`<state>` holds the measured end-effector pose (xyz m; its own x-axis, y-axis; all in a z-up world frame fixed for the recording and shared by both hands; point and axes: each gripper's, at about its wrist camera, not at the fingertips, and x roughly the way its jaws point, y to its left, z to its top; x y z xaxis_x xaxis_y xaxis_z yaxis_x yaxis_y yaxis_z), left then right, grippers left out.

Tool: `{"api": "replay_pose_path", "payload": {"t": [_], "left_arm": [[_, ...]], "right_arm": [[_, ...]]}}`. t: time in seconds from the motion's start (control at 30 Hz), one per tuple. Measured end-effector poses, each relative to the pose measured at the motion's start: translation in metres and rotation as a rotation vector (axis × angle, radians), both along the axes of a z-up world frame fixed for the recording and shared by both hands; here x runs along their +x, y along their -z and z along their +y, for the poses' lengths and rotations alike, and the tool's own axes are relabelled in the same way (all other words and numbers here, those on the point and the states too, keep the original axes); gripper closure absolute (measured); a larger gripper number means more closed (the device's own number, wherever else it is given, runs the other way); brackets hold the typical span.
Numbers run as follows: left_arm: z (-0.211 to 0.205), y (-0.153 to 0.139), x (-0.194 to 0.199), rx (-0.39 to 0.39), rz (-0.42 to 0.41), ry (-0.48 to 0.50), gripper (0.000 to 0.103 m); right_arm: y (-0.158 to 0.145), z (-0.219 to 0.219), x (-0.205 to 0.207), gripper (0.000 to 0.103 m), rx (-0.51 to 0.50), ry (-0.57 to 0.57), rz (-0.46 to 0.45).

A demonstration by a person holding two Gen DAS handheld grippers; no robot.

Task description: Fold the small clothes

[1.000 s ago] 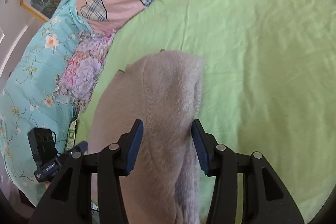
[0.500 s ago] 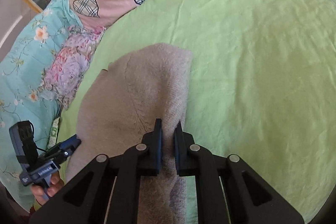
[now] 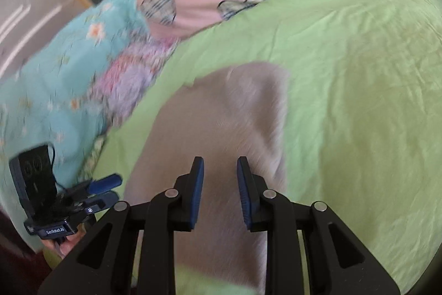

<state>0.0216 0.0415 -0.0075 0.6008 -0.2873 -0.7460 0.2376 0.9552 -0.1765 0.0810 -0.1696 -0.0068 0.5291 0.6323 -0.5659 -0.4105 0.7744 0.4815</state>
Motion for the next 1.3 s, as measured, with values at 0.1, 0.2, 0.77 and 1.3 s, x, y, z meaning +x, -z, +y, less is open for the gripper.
{"api": "replay_pose_path", "payload": {"t": [0.1, 0.2, 0.77, 1.3], "left_arm": [[0.003, 0.018, -0.005, 0.043, 0.005, -0.007, 0.071], [0.006, 0.018, -0.010, 0.059, 0.008, -0.015, 0.071], [0.026, 0.011, -0.047, 0.014, 0.007, -0.144, 0.059], [0.016, 0.003, -0.069, 0.007, -0.012, -0.150, 0.047]], "right_arm": [[0.023, 0.003, -0.003, 0.079, -0.075, -0.003, 0.056], [0.036, -0.006, -0.011, 0.080, -0.037, 0.021, 0.071], [0.022, -0.012, -0.067, 0.077, -0.142, 0.065, -0.031], [0.008, -0.004, -0.104, 0.072, -0.138, 0.043, -0.040]]}}
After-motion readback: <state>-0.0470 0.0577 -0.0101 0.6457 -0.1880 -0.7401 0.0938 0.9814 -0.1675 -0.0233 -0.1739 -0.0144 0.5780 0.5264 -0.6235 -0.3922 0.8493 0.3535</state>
